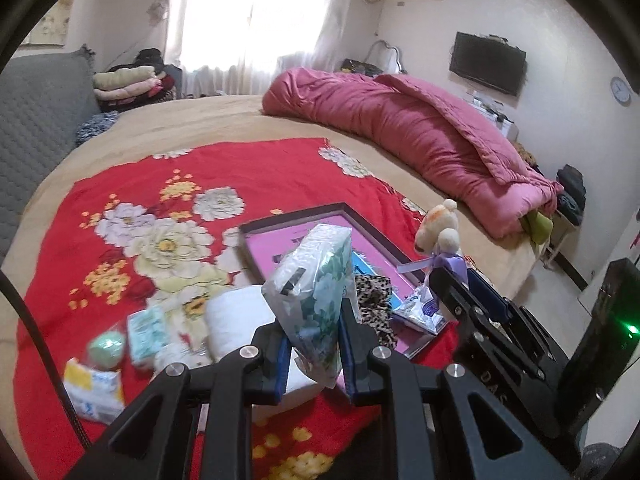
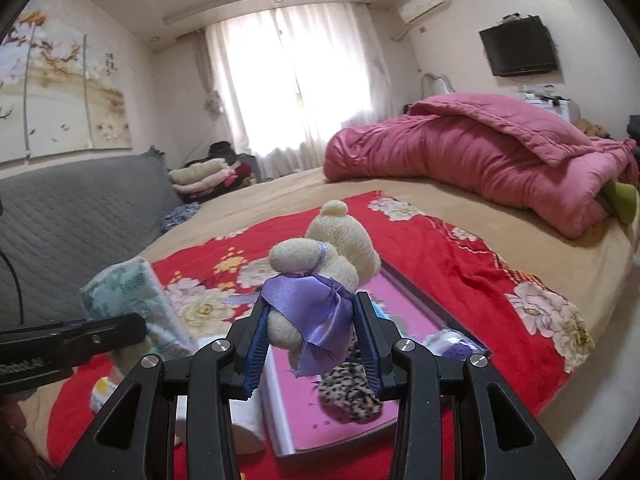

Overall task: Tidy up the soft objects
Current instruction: 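Carry the tissue pack with the left tool while the right tool carries the teddy bear to the tray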

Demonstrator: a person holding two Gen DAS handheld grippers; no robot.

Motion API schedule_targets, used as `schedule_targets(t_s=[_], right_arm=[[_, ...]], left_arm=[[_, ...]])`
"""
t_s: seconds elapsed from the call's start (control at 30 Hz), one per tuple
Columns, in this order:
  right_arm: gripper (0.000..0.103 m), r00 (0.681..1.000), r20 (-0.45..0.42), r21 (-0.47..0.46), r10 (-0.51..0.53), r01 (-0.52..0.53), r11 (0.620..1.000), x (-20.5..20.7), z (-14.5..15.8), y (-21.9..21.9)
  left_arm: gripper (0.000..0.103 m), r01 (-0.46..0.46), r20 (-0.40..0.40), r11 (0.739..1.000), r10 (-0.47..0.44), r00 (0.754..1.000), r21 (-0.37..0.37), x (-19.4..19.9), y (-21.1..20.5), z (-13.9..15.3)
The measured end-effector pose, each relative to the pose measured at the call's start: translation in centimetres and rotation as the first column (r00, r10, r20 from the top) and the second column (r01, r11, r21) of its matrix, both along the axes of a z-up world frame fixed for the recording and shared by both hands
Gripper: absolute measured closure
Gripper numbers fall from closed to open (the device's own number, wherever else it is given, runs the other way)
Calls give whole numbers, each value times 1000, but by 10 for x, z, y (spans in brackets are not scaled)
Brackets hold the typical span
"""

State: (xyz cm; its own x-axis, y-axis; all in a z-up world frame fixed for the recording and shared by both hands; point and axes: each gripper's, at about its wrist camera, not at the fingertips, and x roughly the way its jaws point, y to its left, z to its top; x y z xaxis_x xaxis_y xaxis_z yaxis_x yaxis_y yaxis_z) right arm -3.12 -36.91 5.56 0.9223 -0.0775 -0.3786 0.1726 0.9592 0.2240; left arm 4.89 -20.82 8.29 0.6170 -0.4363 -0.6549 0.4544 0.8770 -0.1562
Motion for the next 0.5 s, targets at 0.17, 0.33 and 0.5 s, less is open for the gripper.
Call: schedule_targets(t_s=[0.17,0.33,0.5], right_arm=[[62,1000,-14,2,-22,22,1000,0,-6,-8],[62,999,-34,3,-41,41,999,3,-12,-15],[62,997,-59,-4,-58,57,998,7,-19,-24]], left_arm=[[82,32,-25,999,-31,999,9,17,-27,-13],[82,60,-70,998,-59,996,18,36,-48,-32],[82,82,-124,996,-78,989,31,48,-66,-57]])
